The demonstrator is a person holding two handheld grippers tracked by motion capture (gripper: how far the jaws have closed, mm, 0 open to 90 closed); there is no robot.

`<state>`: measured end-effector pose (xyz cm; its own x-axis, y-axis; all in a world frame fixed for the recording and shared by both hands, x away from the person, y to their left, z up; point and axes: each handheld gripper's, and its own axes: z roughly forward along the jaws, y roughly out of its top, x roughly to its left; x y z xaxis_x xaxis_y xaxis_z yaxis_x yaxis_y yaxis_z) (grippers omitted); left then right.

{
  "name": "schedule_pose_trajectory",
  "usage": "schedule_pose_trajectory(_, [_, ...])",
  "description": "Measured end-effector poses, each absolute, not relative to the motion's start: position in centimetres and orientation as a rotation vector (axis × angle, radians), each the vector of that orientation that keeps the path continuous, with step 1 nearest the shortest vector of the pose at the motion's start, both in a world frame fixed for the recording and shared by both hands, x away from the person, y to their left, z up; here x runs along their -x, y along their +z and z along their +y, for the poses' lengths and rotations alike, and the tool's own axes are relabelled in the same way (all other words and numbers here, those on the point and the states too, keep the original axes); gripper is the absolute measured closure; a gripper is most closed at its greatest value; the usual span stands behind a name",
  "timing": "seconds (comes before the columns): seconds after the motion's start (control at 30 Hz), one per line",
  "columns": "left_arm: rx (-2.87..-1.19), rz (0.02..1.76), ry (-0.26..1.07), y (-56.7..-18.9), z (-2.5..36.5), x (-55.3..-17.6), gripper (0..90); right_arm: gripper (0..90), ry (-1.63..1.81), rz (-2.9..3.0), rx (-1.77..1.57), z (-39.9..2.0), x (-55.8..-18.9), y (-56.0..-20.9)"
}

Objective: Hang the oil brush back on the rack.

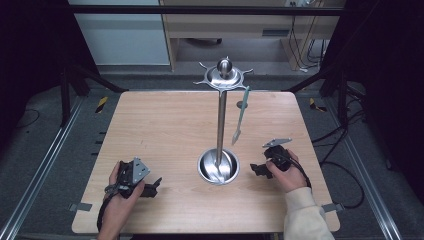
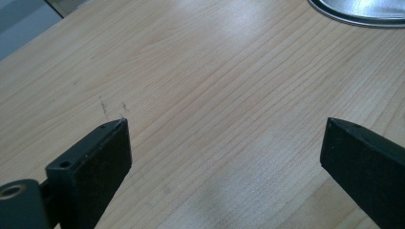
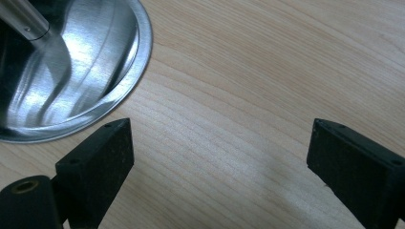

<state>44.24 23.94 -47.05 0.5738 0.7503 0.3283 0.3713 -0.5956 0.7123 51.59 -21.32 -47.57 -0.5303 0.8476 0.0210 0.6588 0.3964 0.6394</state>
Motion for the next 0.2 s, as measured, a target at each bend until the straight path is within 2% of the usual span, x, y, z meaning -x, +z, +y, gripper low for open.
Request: schedule_pose_trajectory(0.2, [-2.221,0.886,0.838,-47.11,23.89,-44.25,3.1,9.2,0.868,2.348,-1.308,-21.34,-51.56,-47.52])
